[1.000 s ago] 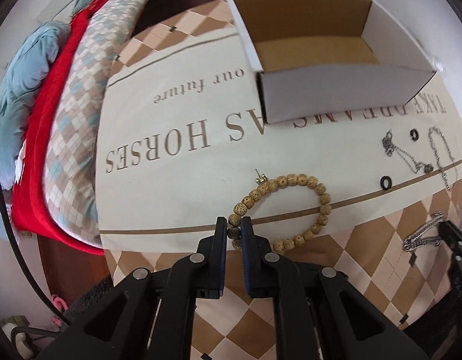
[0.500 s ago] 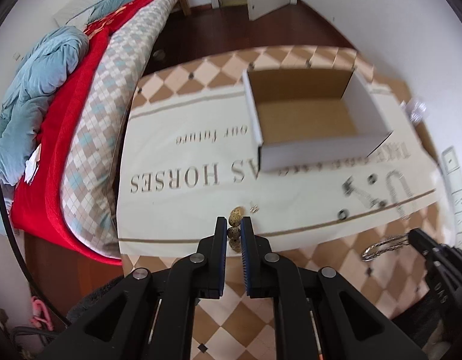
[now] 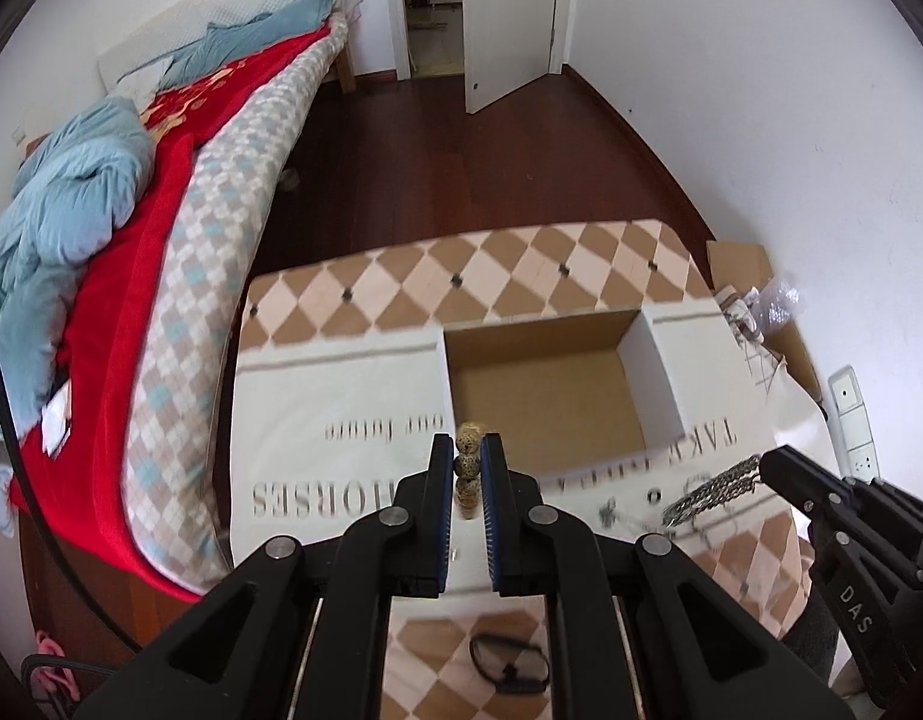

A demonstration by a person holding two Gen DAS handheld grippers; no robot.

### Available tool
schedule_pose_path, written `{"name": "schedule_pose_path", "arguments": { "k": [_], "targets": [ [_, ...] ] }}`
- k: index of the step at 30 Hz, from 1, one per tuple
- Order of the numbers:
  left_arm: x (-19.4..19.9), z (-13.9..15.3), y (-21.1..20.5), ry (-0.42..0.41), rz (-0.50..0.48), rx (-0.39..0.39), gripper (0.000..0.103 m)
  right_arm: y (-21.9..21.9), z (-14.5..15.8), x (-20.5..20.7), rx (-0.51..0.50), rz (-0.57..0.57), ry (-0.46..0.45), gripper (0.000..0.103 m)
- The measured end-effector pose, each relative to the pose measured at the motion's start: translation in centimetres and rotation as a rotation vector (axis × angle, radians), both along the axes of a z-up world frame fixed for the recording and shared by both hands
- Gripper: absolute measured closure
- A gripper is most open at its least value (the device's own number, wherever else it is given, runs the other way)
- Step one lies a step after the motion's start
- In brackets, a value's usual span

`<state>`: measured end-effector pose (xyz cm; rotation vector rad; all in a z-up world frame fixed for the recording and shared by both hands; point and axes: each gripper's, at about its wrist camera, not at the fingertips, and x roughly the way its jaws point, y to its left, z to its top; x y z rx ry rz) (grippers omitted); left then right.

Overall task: Organize jewelry
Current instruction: 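Carry both bracelets into the white box and open both grippers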

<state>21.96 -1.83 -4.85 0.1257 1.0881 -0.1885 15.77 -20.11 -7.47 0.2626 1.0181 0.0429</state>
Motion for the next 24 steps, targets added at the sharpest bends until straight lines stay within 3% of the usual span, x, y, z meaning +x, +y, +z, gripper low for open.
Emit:
{"name": "schedule_pose_path", "arguments": {
  "k": [7, 16, 20, 24],
  "targets": [
    [5.1, -2.7, -0.3, 0.088, 0.010, -0.028, 0.097, 0.5, -0.3, 6.0, -0.022, 0.047, 0.023, 0.100],
    [9.4, -9.6, -0.2, 0.276, 0.020, -0.093, 0.097, 0.8, -7.0, 12.7, 0.015, 0.101, 0.169, 0.100],
    [10.5, -10.5, -0.4, 0.314, 0.012, -0.139, 0.096, 1.3, -8.6, 14.0, 0.024, 0.122, 0.193, 0.100],
    [11.2, -10.0, -0.4, 0.320, 0.023, -0.204, 0.096, 1.2, -8.7, 14.9, 0.097, 0.122, 0.199, 0.100]
  ]
}}
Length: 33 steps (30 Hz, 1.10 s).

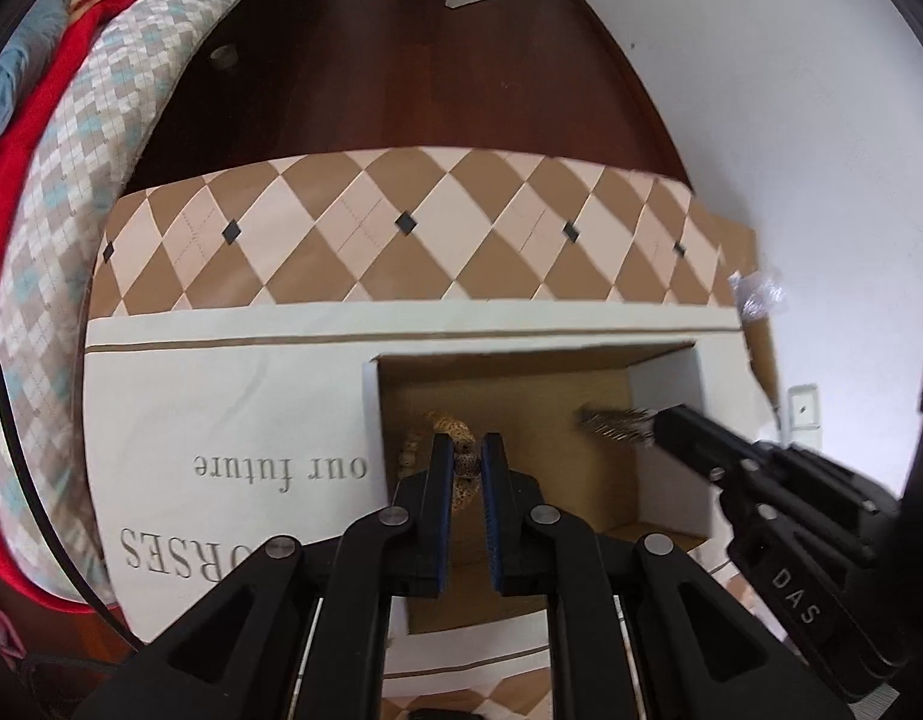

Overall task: Organize jewelry
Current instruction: 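Carry both bracelets into the white box and open both grippers, then lift both grippers out of the box and back from it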

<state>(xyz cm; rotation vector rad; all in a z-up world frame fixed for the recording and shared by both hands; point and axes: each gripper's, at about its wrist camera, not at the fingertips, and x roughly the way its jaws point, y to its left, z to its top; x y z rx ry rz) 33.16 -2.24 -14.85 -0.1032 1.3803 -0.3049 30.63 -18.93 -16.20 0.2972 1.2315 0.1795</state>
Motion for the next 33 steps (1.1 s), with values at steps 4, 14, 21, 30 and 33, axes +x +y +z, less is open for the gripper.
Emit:
{"name": "schedule_pose_path", "arguments": {
  "k": [4, 14, 21, 30, 33],
  "targets": [
    [0.5, 1.1, 0.6, -0.021, 0.029, -0.047, 0.091, -0.6, -0.1, 0.6, 0.022, -0.008, 0.035, 0.097],
    [-2.6, 4.4, 2.3, -0.324, 0.093, 0.273, 0.018, -0.2, 2.1, -1.9, -0.277, -0.045, -0.035, 0.007],
    [-6.0, 3.0, 1.8, -0.365, 0.053, 0.382, 0.000, 0.7, 0.8, -5.0, -0.425, -0.065, -0.042, 0.000],
    [-9.0, 3.4, 2.3, -0.377, 0.088, 0.361, 0.000, 1.3, 1.7, -7.8, -0.434, -0.091, -0.074, 0.000],
    [-9.9, 4.4, 2.6, -0.393, 0.097, 0.356, 0.000, 1.4, 2.4, -8.6, -0.416, -0.095, -0.083, 0.000]
  ]
}}
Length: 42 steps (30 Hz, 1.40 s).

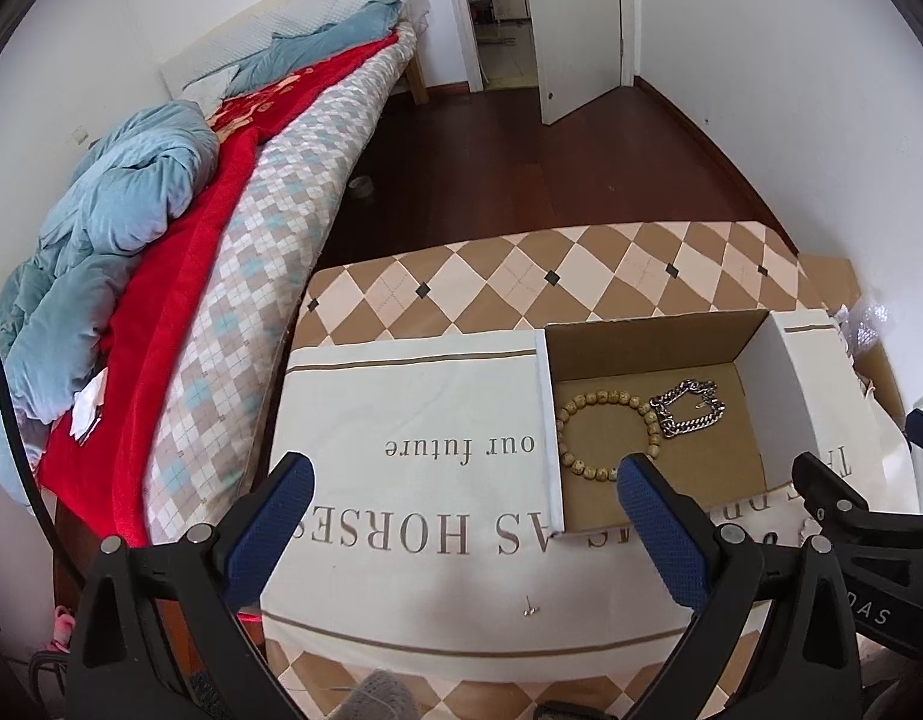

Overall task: Organize jewelry
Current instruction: 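Lift both grippers out of the box and back from it, then lower the left gripper onto the black band and close it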

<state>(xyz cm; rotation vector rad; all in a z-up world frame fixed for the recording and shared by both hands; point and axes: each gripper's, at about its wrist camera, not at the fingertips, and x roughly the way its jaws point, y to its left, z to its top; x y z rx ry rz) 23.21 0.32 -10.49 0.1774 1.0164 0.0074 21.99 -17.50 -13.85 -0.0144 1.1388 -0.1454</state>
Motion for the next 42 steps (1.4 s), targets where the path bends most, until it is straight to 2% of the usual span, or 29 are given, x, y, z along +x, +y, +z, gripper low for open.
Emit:
{"name": "schedule_pose_path", "arguments": {
  "k": [7, 12, 22, 27, 32, 36, 37, 38, 40, 42],
  "targets": [
    [-3.3, 3.1, 0.4, -0.062, 0.015, -0.022, 0.000, -0.1, 3.0, -2.5, 0.032, -0.006, -0.061, 0.000],
    [-5.8, 5.5, 0.9, -0.092, 0.016, -0.067, 0.000, -0.3, 6.0, -5.2, 0.041, -0.002, -0.121, 0.000],
    [-11.0, 10.9, 1.6, -0.193, -0.002, -0.095, 0.000, -0.5, 11.9, -11.1, 0.056, 0.007, -0.241, 0.000],
    [-12.9, 11.9, 2.1, -0.206, 0.010, -0.108, 0.000, -0.2, 13.6, -13.5, 0.065, 0.012, -0.277, 0.000],
    [-14.0, 9.6, 3.9, -0.140, 0.078, -0.125, 0.000, -0.7, 12.8, -15.0, 0.100, 0.001, -0.274, 0.000],
    [-14.3, 5.0, 5.4, -0.008, 0.135, -0.147, 0.000, -1.3, 9.0, -15.7, 0.106, -0.033, -0.204, 0.000],
    [-14.4, 3.3, 5.6, 0.041, 0.143, -0.157, 0.000, -1.5, 7.9, -15.8, 0.117, -0.040, -0.183, 0.007],
    [-14.5, 2.2, 5.5, 0.075, 0.145, -0.168, 0.000, -1.7, 6.9, -15.8, 0.126, -0.045, -0.165, 0.025],
    [-14.7, -0.8, 5.1, 0.174, 0.143, -0.198, 0.000, -2.6, 4.3, -15.8, 0.161, -0.076, -0.105, 0.044],
    [-15.0, -3.9, 4.6, 0.273, 0.138, -0.245, 0.002, -3.9, 2.2, -15.9, 0.209, -0.120, -0.066, 0.044]
  ]
}}
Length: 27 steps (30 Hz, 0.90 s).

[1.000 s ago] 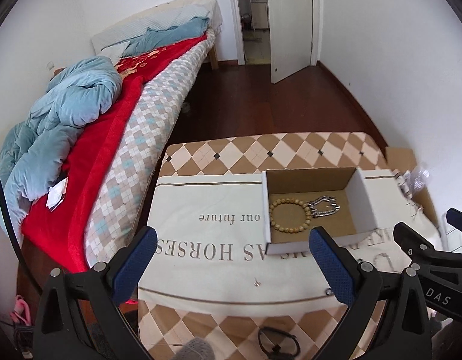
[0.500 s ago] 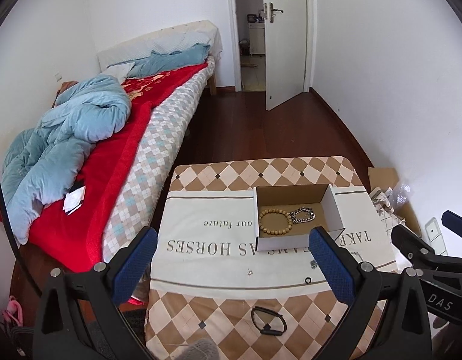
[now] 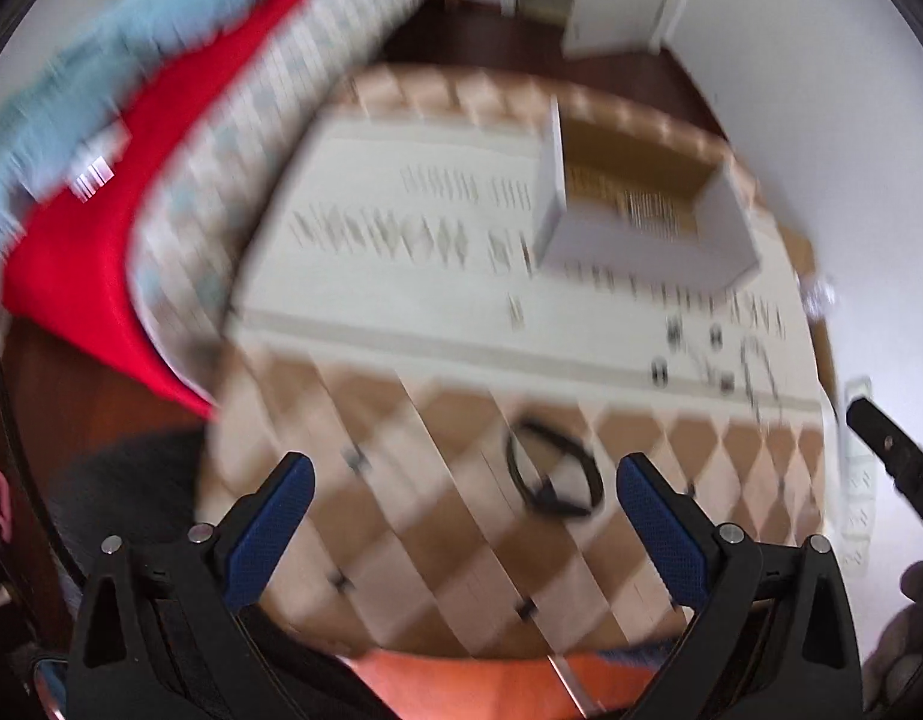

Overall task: Organize jewelry
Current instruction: 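Lower the left gripper onto the black band and close it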

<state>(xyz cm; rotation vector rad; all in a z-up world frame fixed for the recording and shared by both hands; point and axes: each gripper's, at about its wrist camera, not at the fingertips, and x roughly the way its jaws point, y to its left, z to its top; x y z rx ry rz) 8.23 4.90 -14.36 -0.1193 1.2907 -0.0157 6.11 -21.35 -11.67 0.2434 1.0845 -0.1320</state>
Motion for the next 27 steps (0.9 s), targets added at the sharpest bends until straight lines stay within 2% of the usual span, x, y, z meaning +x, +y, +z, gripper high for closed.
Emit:
{"name": "schedule_pose_path", "arguments": {
  "k": [2, 3, 6, 8, 10, 11, 12, 13, 19, 21, 24, 26, 27],
  "targets": [
    [0.1, -2.3, -0.6, 0.070, 0.001, -0.048, 0.005, -1.1, -1.6, -0.2, 0.024, -0.030, 0.032, 0.044],
    [0.2, -3.5, -0.8, 0.106, 0.007, -0.073, 0.010, -1.7, -2.4, -0.4, 0.038, -0.048, 0.047, 0.044],
    [0.7, -6.7, -1.2, 0.200, 0.041, -0.159, 0.038, -3.2, -4.0, -0.8, 0.068, -0.072, 0.075, 0.044],
    [0.9, -8.1, -1.2, 0.239, 0.076, -0.212, 0.049, -3.8, -4.7, -1.0, 0.073, -0.084, 0.089, 0.044],
    [1.1, -9.0, -1.4, 0.266, 0.090, -0.225, 0.075, -4.4, -5.2, -1.1, 0.074, -0.093, 0.100, 0.044],
    [1.3, -8.9, -1.7, 0.248, 0.089, -0.201, 0.077, -4.6, -5.3, -1.0, 0.076, -0.096, 0.103, 0.044],
    [1.5, -8.8, -2.0, 0.235, 0.072, -0.183, 0.088, -4.9, -5.6, -1.1, 0.078, -0.102, 0.107, 0.044],
    [1.9, -8.7, -2.5, 0.235, 0.048, -0.161, 0.093, -5.1, -5.7, -1.0, 0.080, -0.107, 0.108, 0.044],
    [3.3, -7.8, -4.0, 0.137, -0.056, 0.035, 0.095, -6.9, -6.7, -0.3, 0.111, -0.132, 0.115, 0.044],
    [3.6, -7.4, -4.1, 0.104, -0.073, 0.100, 0.095, -7.0, -7.2, 0.1, 0.155, -0.119, 0.106, 0.044],
    [4.3, -7.1, -4.0, 0.082, -0.078, 0.152, 0.095, -5.9, -8.5, 1.5, 0.228, -0.070, 0.086, 0.045],
    [4.7, -7.1, -3.8, 0.075, -0.076, 0.172, 0.095, -4.7, -9.4, 2.7, 0.243, -0.039, 0.087, 0.057],
    [4.8, -7.1, -3.8, 0.073, -0.075, 0.179, 0.095, -3.7, -10.0, 3.5, 0.244, -0.016, 0.089, 0.060]
  ]
}}
